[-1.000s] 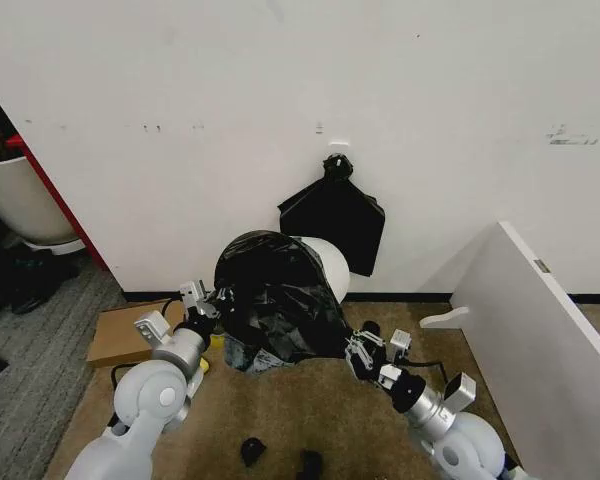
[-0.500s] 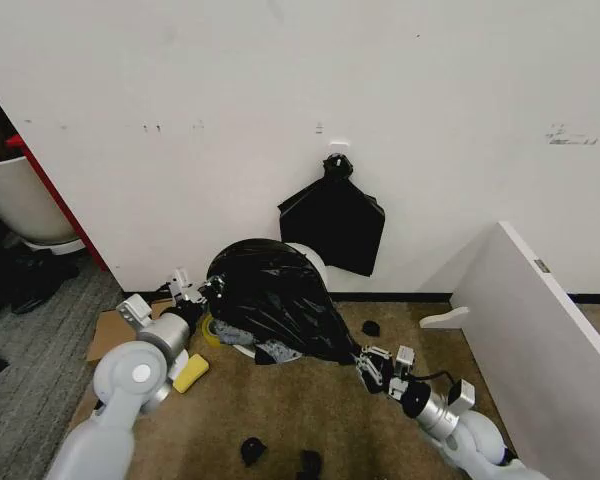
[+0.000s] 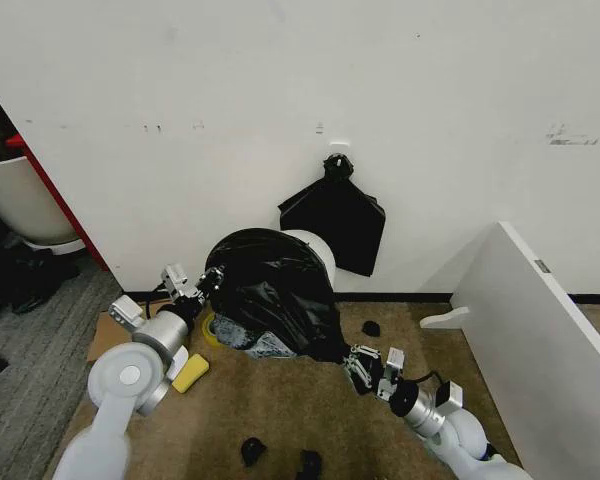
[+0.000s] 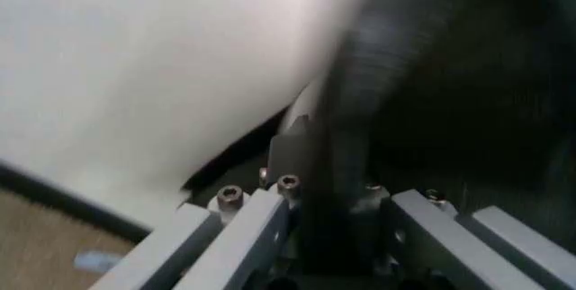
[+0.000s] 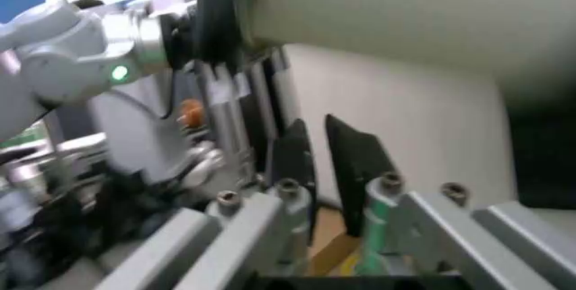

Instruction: Place the garbage bag over the trash bin.

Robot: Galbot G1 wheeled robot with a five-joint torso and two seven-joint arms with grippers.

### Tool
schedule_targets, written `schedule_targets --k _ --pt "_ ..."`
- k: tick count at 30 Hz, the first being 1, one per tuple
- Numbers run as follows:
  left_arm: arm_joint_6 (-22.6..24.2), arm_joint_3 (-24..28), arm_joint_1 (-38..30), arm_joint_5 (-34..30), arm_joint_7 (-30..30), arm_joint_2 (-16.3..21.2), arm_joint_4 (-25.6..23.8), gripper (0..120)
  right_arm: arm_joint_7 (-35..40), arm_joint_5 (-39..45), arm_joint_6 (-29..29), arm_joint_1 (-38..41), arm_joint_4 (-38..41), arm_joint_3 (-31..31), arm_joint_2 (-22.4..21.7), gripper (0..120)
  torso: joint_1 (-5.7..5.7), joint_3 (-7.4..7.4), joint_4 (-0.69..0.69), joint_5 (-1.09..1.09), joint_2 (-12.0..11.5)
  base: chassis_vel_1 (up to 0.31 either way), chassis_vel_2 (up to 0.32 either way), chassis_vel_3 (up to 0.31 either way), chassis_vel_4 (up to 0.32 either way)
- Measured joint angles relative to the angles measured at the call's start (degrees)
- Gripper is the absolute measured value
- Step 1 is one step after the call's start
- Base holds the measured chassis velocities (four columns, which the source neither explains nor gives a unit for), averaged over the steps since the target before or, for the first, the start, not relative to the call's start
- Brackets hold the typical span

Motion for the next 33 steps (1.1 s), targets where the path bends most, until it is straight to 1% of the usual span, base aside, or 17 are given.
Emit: schedule_targets --k 1,2,3,4,5,6,7,9,11,13,16,19,20,24,26,30,33 --pt "-0.4 0.24 0.02 0.82 0.1 0.05 0.31 0 4.47 -1.33 1.16 -0.69 1.53 -0.32 -0.6 15 -0.01 -0.01 0.06 -0.04 0.01 0.0 0.0 0.0 0.0" --pt "-0.59 0.37 0.02 1.53 0.1 0.18 0.68 0 9.45 -2.92 1.9 -1.57 2.72 -0.72 -1.14 20 0.0 0.01 0.07 -0.09 0.0 0.0 0.0 0.0 0.0" --pt "-0.65 0.87 0.01 2.22 0.21 0.24 0.95 0 14.71 -4.32 2.44 -2.4 4.3 -1.23 -1.62 23 0.01 0.03 0.06 -0.11 0.0 0.0 0.0 0.0 0.0" --pt "-0.7 1.4 0.02 2.74 0.36 0.25 1.17 0 19.34 -5.19 2.69 -3.03 6.14 -1.65 -1.88 28 0.0 0.02 0.05 -0.06 0.0 0.0 0.0 0.0 0.0" --pt "-0.7 1.4 0.02 2.74 0.36 0.25 1.17 0 19.34 -5.19 2.69 -3.03 6.14 -1.65 -1.88 28 0.0 0.02 0.05 -0.06 0.0 0.0 0.0 0.0 0.0" --pt "-0.81 1.84 0.0 3.28 0.62 0.21 1.34 0 24.02 -5.66 2.36 -3.66 7.97 -2.14 -2.1 30 0.01 0.02 0.02 -0.08 0.0 0.0 0.0 0.0 0.0" --pt "-1.09 2.32 -0.09 3.92 0.87 0.11 1.6 0 30.76 -5.8 1.09 -4.54 10.72 -2.9 -2.21 36 0.0 0.02 -0.01 -0.1 0.0 0.0 0.0 0.0 0.0" --pt "-1.4 3.0 -0.12 4.59 0.88 -0.09 1.85 0 39.48 -4.86 -0.88 -5.34 14.71 -4.37 -1.99 43 0.0 0.02 0.01 -0.06 0.0 0.0 0.0 0.0 0.0" --pt "-1.67 3.89 -0.08 5.48 0.89 -0.32 2.06 0 45.21 -2.02 -2.88 -5.91 18.35 -6.27 -1.29 53 0.0 0.02 0.04 -0.08 0.0 0.0 0.0 0.0 0.0" --pt "-1.95 4.46 0.03 6.17 0.89 -0.43 2.2 0 46.75 -0.49 -3.55 -6.19 19.98 -7.26 -0.9 56 0.0 0.02 0.04 -0.07 0.0 0.0 0.0 0.0 0.0" --pt "-2.83 5.97 0.38 8.12 0.89 -0.77 2.56 0 47.83 1.24 -4.1 -7.65 23.06 -10.36 0.27 68 0.01 0.02 0.02 -0.07 0.0 0.0 0.0 0.0 0.0" --pt "-3.07 6.93 0.78 9.11 0.87 -1.25 2.67 0 47.45 0.42 -3.68 -8.99 24.75 -13.46 1.12 81 0.0 0.02 0.03 -0.08 0.0 0.0 0.0 0.0 0.0" --pt "-3.07 6.93 0.78 9.11 0.87 -1.25 2.67 0 47.45 0.42 -3.68 -8.99 24.75 -13.46 1.12 81 0.0 0.02 0.03 -0.08 0.0 0.0 0.0 0.0 0.0" --pt "-3.16 7.73 1.31 10.31 0.89 -1.68 2.74 0 46.76 -1.04 -2.95 -9.72 25.5 -16.14 1.92 97 0.0 0.01 0.03 -0.07 0.0 0.0 0.0 0.0 0.0" --pt "-3.18 8.0 1.47 10.73 0.94 -1.81 2.86 0 46.58 -0.66 -2.68 -9.81 26.08 -16.93 2.27 100 0.0 0.01 0.03 -0.07 0.0 0.0 0.0 0.0 0.0" --pt "-3.22 8.31 1.62 11.11 1.07 -1.98 2.92 0 47.34 -0.62 -3.08 -9.75 26.42 -17.55 2.66 98 0.0 0.01 0.03 -0.07 0.0 0.0 0.0 0.0 0.0" --pt "-3.22 8.59 1.89 11.34 1.37 -2.12 2.92 0 52.57 -2.52 -4.88 -8.81 26.64 -17.86 3.49 91 0.0 0.02 0.03 -0.07 0.0 0.0 0.0 0.0 0.0"
